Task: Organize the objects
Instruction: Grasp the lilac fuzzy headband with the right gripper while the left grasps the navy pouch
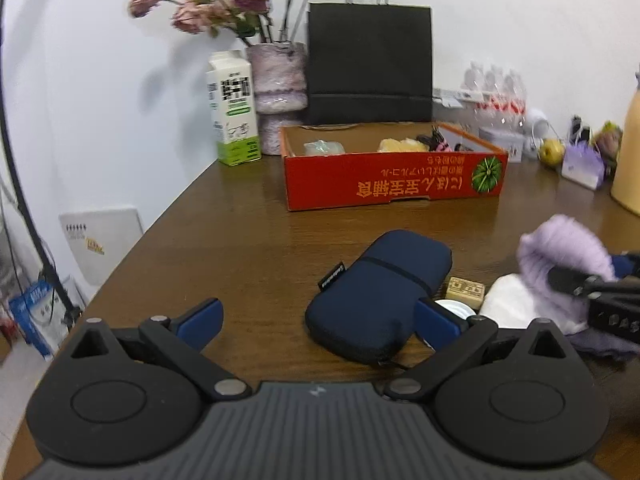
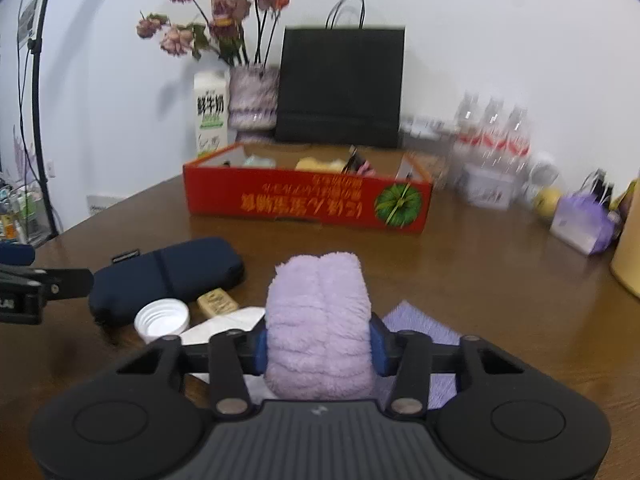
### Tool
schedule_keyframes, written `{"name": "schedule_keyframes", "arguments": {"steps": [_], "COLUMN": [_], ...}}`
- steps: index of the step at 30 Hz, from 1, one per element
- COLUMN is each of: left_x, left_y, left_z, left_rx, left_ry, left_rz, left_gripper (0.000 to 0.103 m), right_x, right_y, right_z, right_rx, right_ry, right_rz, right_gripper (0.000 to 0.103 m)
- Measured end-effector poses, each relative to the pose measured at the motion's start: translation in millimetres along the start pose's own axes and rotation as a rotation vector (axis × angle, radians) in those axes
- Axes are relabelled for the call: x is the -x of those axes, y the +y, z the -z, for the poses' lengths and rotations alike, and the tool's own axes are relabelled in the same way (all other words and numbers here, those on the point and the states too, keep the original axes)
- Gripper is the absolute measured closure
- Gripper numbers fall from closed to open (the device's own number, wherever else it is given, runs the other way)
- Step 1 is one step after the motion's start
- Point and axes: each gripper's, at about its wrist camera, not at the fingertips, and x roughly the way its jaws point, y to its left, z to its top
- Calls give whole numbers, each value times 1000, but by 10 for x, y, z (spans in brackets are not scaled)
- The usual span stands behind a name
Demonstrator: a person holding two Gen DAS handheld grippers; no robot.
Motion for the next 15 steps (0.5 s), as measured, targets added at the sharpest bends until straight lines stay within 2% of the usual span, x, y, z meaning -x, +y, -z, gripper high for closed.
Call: {"name": "schedule_keyframes", "arguments": {"steps": [4,7,12,15], "left_x": [-209,-387,-700,-862], "left_y": [-11,-35,-97,-144], "left_z": [-119,-216,-313,-282], "left_rx": [-33,-54,-65,-56], "left_ry": [42,77,167,203], "left_rz": [50,82,230,236], "left_gripper": [0,0,0,0], "right_x": [69,86,89,77], "right_y": [-31,-71,-58,-61], "right_z": [-3,-7,-11,-13], "right_rx": [-22,-43,-36,-38], "right_ry": [-48,-61,-64,-60], "right_rz": [11,11,14,16], "right_gripper": [69,70,70,70]}}
